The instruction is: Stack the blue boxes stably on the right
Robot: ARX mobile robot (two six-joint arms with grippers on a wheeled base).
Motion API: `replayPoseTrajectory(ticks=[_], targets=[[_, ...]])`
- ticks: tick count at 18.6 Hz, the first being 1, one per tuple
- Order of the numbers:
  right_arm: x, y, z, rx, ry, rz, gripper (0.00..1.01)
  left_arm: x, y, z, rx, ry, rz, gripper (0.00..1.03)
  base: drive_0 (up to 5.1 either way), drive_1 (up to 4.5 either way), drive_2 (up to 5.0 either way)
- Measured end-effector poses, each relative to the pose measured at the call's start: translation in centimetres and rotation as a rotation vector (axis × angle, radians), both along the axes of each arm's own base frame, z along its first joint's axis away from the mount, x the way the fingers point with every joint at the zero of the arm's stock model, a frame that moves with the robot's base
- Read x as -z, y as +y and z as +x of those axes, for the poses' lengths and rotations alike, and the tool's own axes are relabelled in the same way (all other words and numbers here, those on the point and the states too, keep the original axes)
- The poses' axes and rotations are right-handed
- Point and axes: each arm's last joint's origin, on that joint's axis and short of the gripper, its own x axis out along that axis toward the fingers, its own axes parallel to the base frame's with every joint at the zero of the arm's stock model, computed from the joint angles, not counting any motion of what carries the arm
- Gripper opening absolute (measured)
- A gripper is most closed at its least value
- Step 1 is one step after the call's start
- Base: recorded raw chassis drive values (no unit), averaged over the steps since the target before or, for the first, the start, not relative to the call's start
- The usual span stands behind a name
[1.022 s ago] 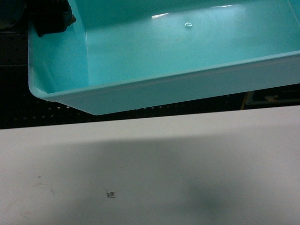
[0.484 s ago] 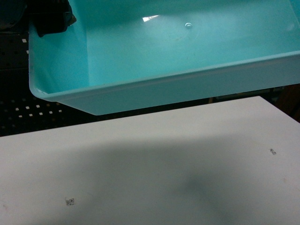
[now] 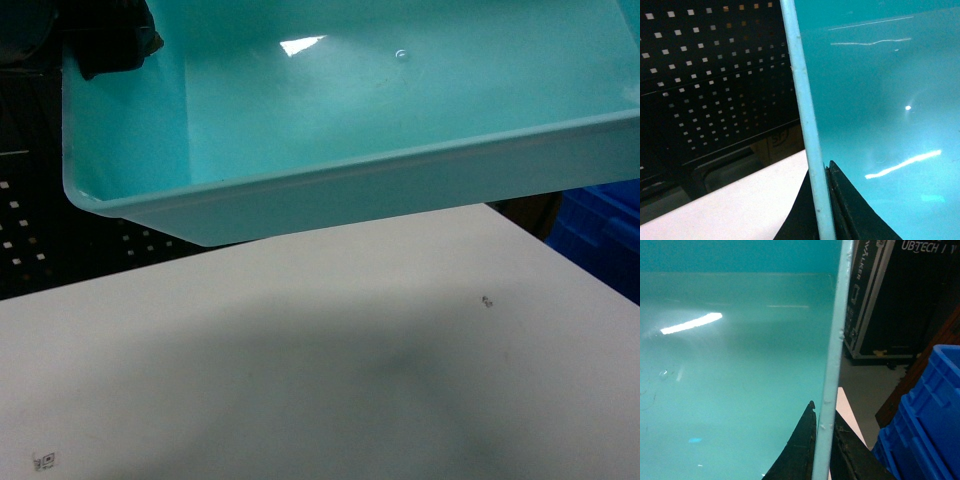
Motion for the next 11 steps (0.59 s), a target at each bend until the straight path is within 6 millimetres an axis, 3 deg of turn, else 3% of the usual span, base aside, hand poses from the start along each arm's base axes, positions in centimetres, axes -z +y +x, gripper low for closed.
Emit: replayPoseTrajectory(ticks=[11], targets=[[0.0, 0.01, 0.0, 0.0, 0.0, 0.0, 0.07, 0.0, 0.0, 0.0, 0.0, 0.0, 0.0, 0.02, -1.6, -1.61, -1.6]])
